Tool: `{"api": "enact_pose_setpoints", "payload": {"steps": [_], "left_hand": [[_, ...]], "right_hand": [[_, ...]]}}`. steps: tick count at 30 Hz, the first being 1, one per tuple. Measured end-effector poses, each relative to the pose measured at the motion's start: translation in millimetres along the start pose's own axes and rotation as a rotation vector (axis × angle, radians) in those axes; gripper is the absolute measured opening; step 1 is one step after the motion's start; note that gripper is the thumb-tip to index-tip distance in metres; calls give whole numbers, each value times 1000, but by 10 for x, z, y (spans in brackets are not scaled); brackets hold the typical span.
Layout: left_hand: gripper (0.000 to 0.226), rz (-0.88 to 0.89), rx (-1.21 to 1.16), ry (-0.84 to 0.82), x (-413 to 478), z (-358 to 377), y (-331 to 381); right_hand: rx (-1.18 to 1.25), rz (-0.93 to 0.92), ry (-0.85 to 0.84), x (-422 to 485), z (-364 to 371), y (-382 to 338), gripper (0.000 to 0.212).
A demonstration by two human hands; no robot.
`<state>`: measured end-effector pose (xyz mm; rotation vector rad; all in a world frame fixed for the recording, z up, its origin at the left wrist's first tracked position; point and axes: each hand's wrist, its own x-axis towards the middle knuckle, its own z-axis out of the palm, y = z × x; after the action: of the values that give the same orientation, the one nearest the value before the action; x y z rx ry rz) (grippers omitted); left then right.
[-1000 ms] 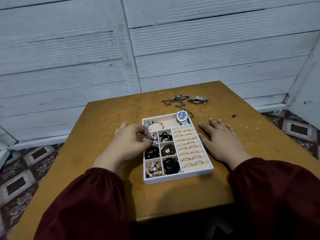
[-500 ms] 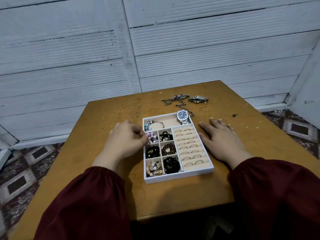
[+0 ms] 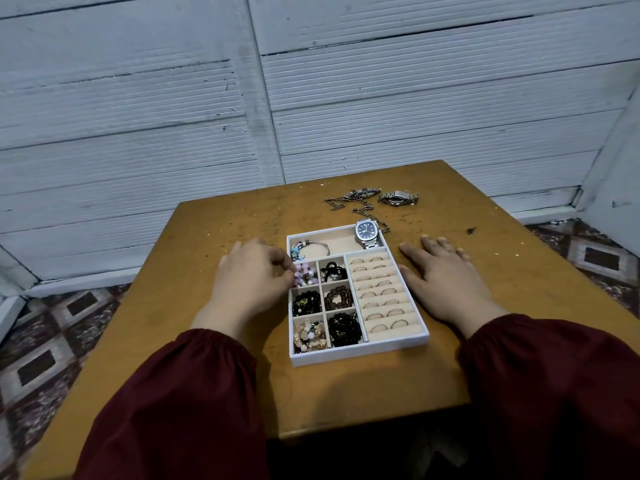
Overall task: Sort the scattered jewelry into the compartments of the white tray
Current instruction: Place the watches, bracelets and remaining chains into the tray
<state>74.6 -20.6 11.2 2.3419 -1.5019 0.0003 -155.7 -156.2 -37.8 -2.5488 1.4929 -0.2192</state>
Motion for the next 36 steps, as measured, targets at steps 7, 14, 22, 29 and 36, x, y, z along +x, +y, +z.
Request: {"api": "enact_pose_setpoints", "payload": {"steps": [7, 14, 22, 29, 36], "left_hand": [[11, -1, -41, -3, 3, 59, -9], [13, -9, -70, 8, 27, 100, -22], [6, 88, -317, 114, 36, 95, 123], [16, 194, -497, 108, 123, 77, 437], [16, 249, -577, 62, 441, 43, 760]], "right_hand": [[2, -1, -2, -1, 2, 9, 55], [10, 0, 1, -6, -2, 5, 56], [221, 23, 148, -25, -34, -13, 43], [444, 38, 373, -21, -124, -21, 21], [497, 12, 404, 202, -219, -7, 17]]}}
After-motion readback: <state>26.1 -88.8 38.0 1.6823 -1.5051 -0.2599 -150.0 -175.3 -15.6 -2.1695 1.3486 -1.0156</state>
